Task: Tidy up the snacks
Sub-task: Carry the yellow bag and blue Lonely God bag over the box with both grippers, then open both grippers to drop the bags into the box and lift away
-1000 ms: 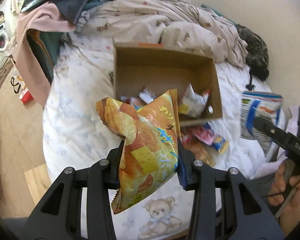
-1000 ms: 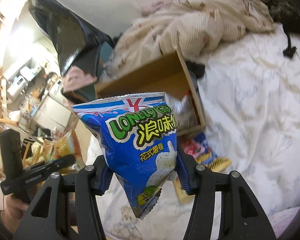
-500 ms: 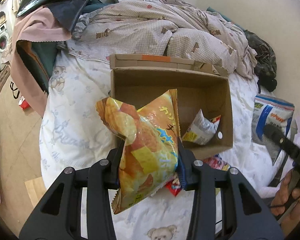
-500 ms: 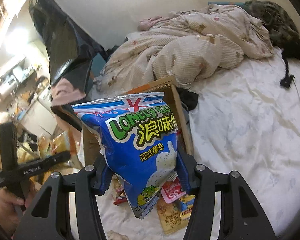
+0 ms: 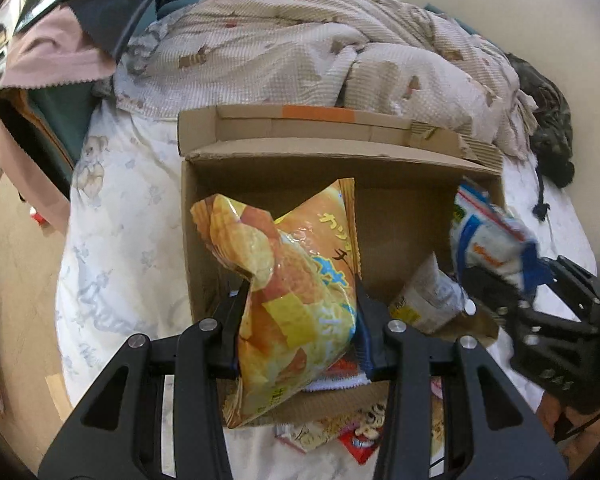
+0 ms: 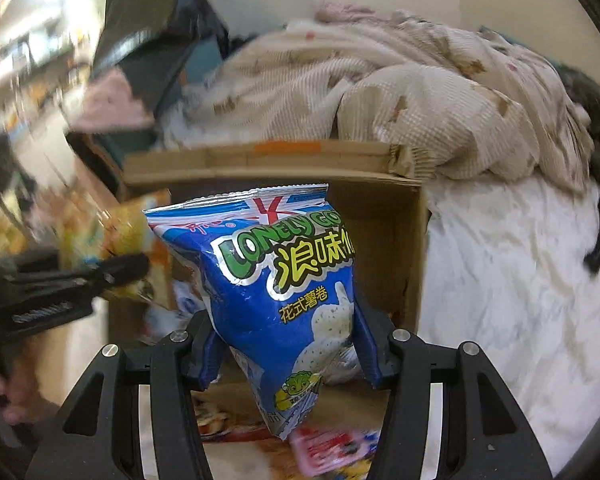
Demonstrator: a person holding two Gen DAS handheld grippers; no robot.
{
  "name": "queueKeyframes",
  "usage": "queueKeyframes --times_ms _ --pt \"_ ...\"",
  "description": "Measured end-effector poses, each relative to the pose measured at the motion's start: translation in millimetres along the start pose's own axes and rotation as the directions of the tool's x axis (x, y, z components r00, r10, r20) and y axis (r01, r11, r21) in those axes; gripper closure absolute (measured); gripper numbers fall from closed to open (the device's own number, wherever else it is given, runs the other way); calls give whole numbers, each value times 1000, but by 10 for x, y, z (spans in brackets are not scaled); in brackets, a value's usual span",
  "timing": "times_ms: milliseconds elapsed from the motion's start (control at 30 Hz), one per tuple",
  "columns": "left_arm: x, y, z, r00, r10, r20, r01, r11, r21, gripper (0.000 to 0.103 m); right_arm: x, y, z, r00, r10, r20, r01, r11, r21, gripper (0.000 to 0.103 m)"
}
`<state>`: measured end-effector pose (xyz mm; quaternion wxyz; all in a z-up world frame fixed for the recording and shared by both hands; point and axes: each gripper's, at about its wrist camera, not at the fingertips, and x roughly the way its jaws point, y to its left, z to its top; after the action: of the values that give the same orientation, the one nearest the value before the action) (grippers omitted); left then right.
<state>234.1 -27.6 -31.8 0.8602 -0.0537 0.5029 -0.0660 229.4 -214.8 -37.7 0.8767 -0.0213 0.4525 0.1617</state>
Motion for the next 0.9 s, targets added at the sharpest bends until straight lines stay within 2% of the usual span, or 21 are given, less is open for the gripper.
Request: queueKeyframes --times_ms 67,233,433,533,600,633,667,700,767,900 --pt "99 1 27 1000 -8 -23 8 1000 3 65 145 19 55 1000 -18 -24 18 1000 -19 47" --pt "201 0 44 999 -4 -38 4 1000 -3 64 286 31 136 999 -3 -42 2 1000 -22 45" --pt "181 -33 37 1000 2 -23 -2 1000 15 63 334 -80 124 988 140 -69 -134 987 84 44" --pt "146 -36 45 1000 0 -17 1 1000 10 45 314 -166 132 976 211 -57 -200 968 151 41" --pt "88 -27 35 1000 -6 4 6 1000 -9 27 293 -229 135 958 283 -40 -269 940 208 29" --pt "44 -20 26 1000 -11 22 12 1000 -24 24 266 -270 132 950 312 -18 -299 924 237 19" --pt "18 -9 19 1000 -16 27 17 999 -36 18 237 -302 129 948 319 4 -310 916 254 14" --pt "0 -5 13 999 -26 28 27 999 -43 15 228 -311 134 948 319 12 -311 914 259 14" --pt "-41 4 1 998 -48 33 49 998 -48 15 186 -349 140 952 306 22 -301 916 264 14" --pt "-142 -16 -14 997 -21 73 23 999 -27 15 164 -422 152 955 295 37 -294 913 282 14"
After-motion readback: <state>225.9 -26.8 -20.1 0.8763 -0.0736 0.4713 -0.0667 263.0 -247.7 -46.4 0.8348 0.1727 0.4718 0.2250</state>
